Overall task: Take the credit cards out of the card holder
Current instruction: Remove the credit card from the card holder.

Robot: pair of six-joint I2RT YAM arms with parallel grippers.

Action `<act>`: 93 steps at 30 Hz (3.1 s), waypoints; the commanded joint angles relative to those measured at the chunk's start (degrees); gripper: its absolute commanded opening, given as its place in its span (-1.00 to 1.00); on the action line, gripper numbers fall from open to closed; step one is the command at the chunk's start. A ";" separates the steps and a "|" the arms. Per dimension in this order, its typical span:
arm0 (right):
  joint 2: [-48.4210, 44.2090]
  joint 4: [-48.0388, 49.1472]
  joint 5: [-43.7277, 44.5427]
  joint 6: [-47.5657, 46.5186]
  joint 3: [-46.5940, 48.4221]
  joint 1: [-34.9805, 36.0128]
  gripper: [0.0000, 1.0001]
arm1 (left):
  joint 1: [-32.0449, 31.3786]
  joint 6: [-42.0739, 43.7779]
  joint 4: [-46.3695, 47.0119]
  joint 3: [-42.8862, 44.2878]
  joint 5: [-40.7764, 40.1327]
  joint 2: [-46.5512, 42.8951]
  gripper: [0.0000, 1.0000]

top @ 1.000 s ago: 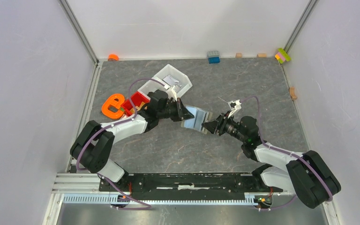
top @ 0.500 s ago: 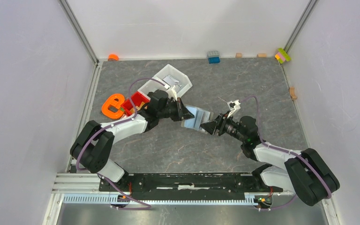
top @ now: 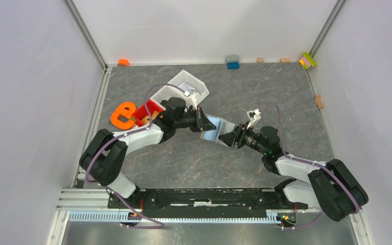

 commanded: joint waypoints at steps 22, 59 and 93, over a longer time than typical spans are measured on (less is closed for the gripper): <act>0.49 -1.96 0.96 -0.91 3.10 0.18 -0.77 | -1.92 -2.92 9.59 3.22 8.22 3.70 -0.24; 0.41 -11.19 5.73 -2.35 6.12 0.17 -0.83 | -12.51 18.57 -24.14 17.03 -18.28 4.85 -0.13; 0.07 -11.67 5.18 -2.44 6.58 0.00 -0.83 | -3.64 9.59 -11.78 9.12 -4.81 1.17 -0.78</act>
